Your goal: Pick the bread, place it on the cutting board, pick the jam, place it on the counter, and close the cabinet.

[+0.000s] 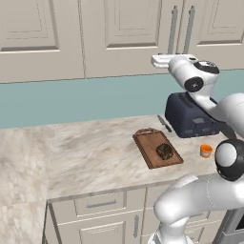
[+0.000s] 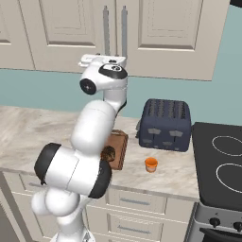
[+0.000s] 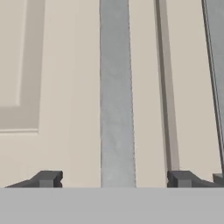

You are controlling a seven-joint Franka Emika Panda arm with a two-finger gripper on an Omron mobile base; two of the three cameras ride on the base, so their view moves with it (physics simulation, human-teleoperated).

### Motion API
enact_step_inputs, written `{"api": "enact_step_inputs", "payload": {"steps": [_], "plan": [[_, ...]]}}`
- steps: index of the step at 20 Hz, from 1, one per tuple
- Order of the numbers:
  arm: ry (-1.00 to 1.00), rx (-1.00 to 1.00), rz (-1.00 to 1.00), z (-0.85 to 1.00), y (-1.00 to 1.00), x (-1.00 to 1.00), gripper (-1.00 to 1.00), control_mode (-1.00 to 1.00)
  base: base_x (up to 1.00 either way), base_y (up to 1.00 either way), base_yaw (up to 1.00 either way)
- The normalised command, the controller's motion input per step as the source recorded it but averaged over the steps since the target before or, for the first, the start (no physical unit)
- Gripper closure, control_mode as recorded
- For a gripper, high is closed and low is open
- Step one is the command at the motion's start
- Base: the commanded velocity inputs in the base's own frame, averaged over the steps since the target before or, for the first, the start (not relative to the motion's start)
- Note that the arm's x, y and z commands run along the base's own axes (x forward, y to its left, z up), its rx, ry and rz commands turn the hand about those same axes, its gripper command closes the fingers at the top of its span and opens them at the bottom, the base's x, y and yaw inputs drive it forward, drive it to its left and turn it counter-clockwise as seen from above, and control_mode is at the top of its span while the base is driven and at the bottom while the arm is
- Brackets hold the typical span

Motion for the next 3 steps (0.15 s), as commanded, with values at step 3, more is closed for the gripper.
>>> {"api": "enact_step_inputs", "payload": {"steps": [3], "plan": [[0.00,0.00,0.00,-0.15,0.02,0.37,-1.00,-1.00,0.00,0.00,0.00]]}}
